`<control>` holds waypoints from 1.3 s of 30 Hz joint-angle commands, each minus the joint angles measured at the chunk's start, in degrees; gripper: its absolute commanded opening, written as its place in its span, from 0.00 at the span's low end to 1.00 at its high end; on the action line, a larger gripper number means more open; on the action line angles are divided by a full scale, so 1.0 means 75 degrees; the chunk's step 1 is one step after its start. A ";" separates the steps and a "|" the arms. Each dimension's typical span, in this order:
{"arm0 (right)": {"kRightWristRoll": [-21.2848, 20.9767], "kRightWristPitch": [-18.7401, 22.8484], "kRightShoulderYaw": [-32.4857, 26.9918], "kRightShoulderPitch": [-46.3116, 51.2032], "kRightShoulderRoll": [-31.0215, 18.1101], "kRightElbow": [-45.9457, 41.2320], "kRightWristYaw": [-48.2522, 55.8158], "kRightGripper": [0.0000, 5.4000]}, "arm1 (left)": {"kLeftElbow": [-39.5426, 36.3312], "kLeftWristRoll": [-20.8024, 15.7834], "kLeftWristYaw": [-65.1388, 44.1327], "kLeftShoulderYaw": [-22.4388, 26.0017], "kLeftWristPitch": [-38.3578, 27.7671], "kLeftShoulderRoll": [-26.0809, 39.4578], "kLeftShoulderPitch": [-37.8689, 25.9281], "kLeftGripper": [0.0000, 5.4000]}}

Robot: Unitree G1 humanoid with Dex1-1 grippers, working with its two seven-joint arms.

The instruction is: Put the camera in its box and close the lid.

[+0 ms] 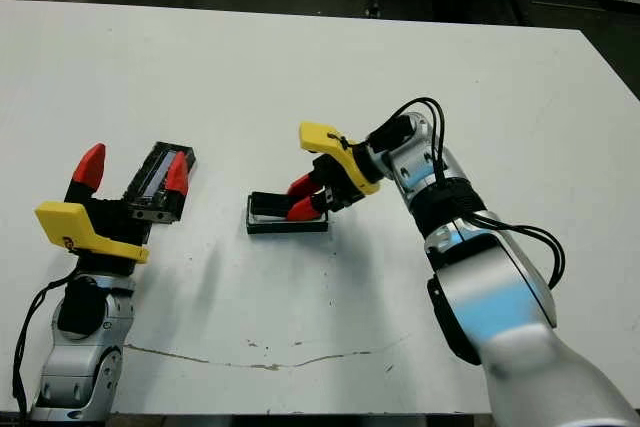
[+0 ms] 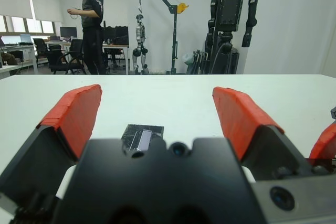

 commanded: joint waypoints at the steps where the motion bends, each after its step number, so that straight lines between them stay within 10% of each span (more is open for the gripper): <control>1: -0.0135 0.0138 0.0073 0.0079 -0.0187 -0.0014 -0.0075 0.31 | 0.0035 -0.0012 -0.0003 0.0001 0.0083 -0.0008 0.0086 1.00; 28: -0.0430 -0.0121 0.0523 -0.0158 -0.0236 0.0361 0.0130 0.31 | 0.0016 0.0030 0.0005 -0.0028 0.0066 0.0003 0.0094 1.00; 39: -0.0468 -0.0388 0.0660 -0.0271 -0.0202 0.0457 0.0312 0.62 | -0.0011 0.0020 0.0018 -0.0035 0.0114 -0.0015 0.0093 1.00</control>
